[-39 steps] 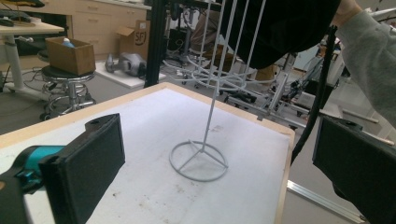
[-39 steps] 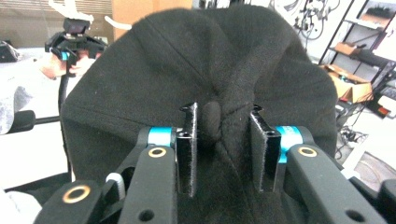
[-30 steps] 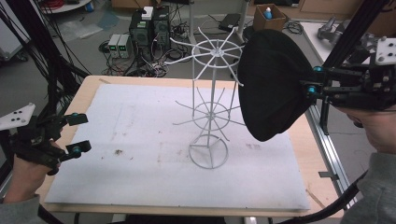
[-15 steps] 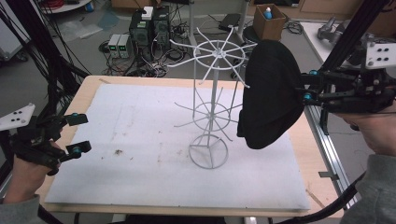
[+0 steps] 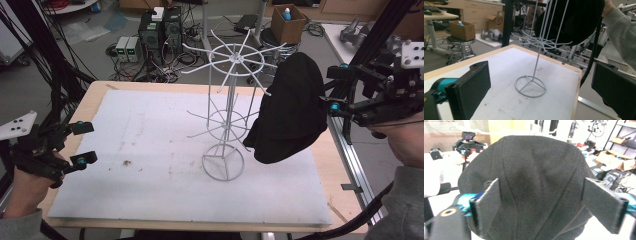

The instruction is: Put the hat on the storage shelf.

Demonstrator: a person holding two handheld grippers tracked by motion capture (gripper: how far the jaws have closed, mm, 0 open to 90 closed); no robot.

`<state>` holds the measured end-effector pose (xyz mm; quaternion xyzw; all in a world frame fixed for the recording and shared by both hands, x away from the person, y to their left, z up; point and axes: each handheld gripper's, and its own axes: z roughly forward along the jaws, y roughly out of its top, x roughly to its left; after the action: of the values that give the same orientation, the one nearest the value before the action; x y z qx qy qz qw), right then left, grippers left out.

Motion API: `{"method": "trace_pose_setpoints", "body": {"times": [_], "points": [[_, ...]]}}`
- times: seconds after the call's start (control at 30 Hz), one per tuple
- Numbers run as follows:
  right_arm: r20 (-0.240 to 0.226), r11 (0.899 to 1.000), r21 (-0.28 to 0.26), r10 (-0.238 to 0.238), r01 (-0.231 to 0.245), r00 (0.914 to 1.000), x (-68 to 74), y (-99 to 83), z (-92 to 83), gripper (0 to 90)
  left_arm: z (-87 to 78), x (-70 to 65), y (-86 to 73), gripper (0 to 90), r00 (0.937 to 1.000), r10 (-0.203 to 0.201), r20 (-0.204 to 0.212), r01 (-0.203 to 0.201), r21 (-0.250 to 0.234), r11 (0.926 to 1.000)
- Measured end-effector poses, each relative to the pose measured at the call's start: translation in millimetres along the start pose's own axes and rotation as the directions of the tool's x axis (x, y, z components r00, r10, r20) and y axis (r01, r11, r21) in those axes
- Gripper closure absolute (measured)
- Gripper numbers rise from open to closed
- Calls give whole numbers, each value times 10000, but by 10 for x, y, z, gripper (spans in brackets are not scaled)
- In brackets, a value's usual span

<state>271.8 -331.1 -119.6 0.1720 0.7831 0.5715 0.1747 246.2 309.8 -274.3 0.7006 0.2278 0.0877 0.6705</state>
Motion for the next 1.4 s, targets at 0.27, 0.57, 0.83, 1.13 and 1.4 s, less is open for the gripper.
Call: {"method": "trace_pose_setpoints", "body": {"times": [0.27,0.57,0.83,1.13,1.4], "points": [[171,9997,-240,-11,15,9999,2,-57,13,109,-6,-2,3,26,10000,8,-8,-8,-1,10000],[575,9983,-589,65,-31,9983,89,-282,-4,109,-17,-37,23,26,9999,137,49,-137,-25,9999],[1150,9888,-1486,284,-111,9930,195,-524,-146,109,2,-75,32,26,9997,227,93,-227,-2,9997],[1297,9847,-1720,497,-269,9903,308,-837,-170,109,61,-118,63,26,9989,356,298,-356,-31,9994],[1355,9826,-1700,982,-746,9859,396,-1024,-207,109,123,-236,31,26,9982,336,502,-330,-123,9994]]}}
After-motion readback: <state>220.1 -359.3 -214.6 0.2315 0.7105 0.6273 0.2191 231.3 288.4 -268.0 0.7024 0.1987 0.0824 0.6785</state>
